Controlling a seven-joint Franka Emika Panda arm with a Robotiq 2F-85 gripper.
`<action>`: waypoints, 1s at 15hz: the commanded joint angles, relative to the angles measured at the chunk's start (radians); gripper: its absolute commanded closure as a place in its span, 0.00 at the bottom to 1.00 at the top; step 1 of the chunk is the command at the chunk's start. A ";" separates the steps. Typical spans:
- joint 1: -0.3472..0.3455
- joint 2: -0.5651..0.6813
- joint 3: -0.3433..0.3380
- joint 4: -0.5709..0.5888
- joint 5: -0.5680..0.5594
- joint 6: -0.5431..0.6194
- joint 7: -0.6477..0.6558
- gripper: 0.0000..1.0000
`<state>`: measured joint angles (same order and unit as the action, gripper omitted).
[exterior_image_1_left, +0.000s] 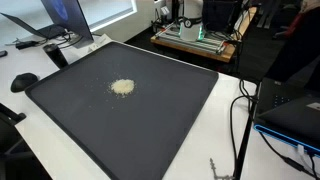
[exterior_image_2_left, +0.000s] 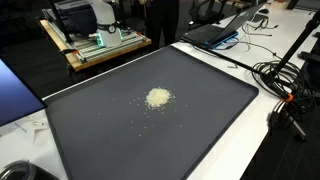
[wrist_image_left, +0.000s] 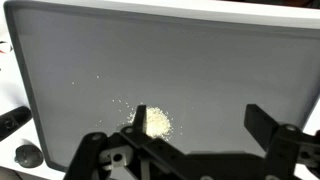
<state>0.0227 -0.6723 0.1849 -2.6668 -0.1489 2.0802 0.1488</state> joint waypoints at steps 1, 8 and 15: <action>0.012 0.002 -0.011 0.002 -0.008 -0.004 0.007 0.00; 0.012 0.002 -0.011 0.002 -0.008 -0.004 0.007 0.00; 0.008 0.166 0.040 0.069 -0.047 0.067 0.031 0.00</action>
<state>0.0289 -0.6277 0.1989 -2.6566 -0.1527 2.1097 0.1493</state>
